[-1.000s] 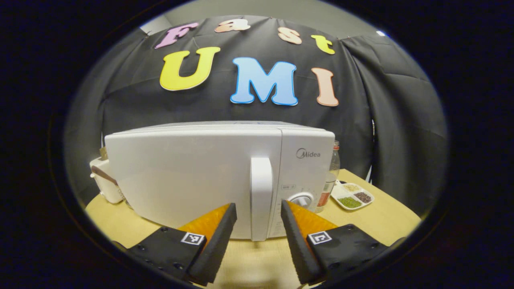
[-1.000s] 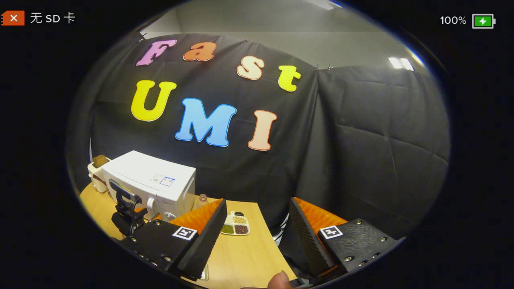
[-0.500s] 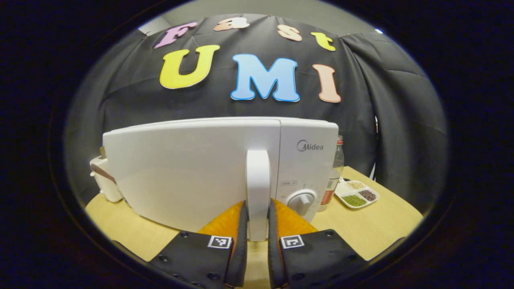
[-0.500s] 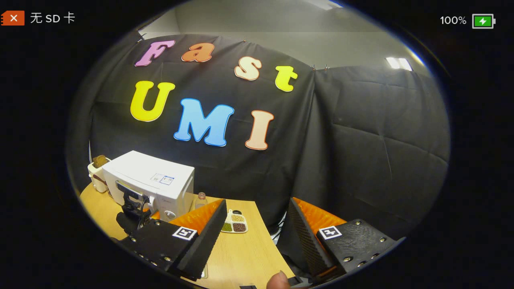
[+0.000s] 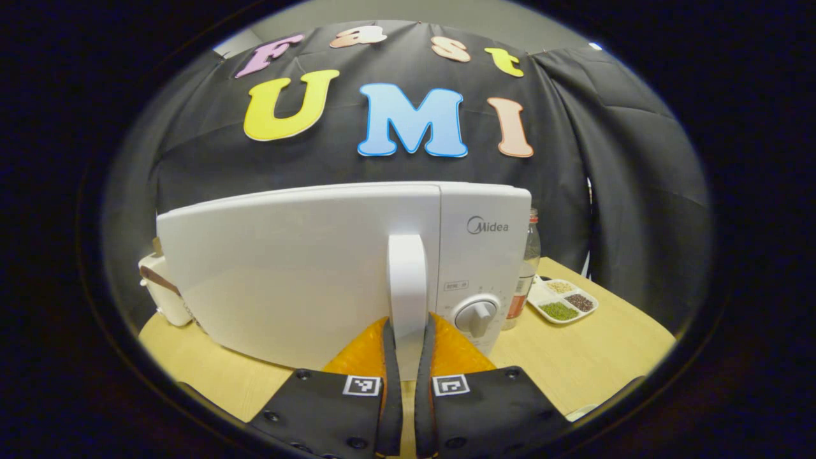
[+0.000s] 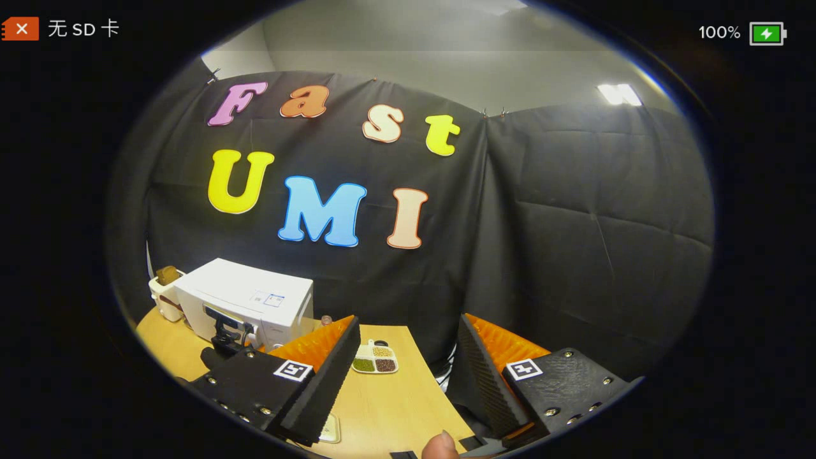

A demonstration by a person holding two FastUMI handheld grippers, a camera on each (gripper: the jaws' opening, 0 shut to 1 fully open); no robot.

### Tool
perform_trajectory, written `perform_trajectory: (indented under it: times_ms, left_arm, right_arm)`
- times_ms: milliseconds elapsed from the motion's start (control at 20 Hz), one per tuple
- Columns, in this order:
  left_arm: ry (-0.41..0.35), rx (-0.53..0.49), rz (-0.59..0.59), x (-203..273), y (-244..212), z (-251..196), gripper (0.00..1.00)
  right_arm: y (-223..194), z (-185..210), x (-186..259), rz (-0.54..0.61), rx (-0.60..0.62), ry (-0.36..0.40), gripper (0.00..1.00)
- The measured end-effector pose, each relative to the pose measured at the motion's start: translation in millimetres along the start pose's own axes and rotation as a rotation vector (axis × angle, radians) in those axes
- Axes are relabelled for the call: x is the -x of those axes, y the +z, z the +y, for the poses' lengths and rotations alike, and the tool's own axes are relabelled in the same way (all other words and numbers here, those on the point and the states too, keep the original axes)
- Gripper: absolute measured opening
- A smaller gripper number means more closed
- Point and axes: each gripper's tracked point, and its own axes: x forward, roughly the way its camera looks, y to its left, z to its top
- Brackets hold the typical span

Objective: Open the microwave oven with the left hand, put the food in, and close the microwave oven.

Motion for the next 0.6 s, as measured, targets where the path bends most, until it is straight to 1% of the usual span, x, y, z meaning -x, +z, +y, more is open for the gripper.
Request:
perform_trajectory:
  times_ms: [150,200,250,500,550,600]
  left_arm:
    - [-0.038,-0.032,-0.007,-0.1,0.0,-0.8,0.16]
    - [-0.043,-0.051,-0.001,-0.4,-0.5,-0.3,0.14]
    - [-0.045,-0.063,0.005,0.1,-0.2,-0.2,0.16]
    - [-0.051,-0.066,0.028,-0.1,0.1,-1.0,0.16]
    - [-0.054,-0.071,0.031,-0.3,-0.2,-0.8,0.14]
    - [-0.058,-0.079,0.037,-0.7,0.0,-1.0,0.16]
  right_arm:
    - [14.7,-4.1,11.8,-0.037,-0.018,-0.003,0.95]
    - [21.2,-6.7,15.8,-0.052,-0.021,-0.008,0.95]
    - [24.0,-9.2,19.3,-0.059,-0.023,-0.010,0.94]
    - [43.0,-23.1,35.1,-0.107,-0.037,-0.030,0.94]
    - [44.9,-27.0,36.4,-0.115,-0.036,-0.035,0.94]
    - [48.6,-28.8,38.0,-0.119,-0.038,-0.039,0.94]
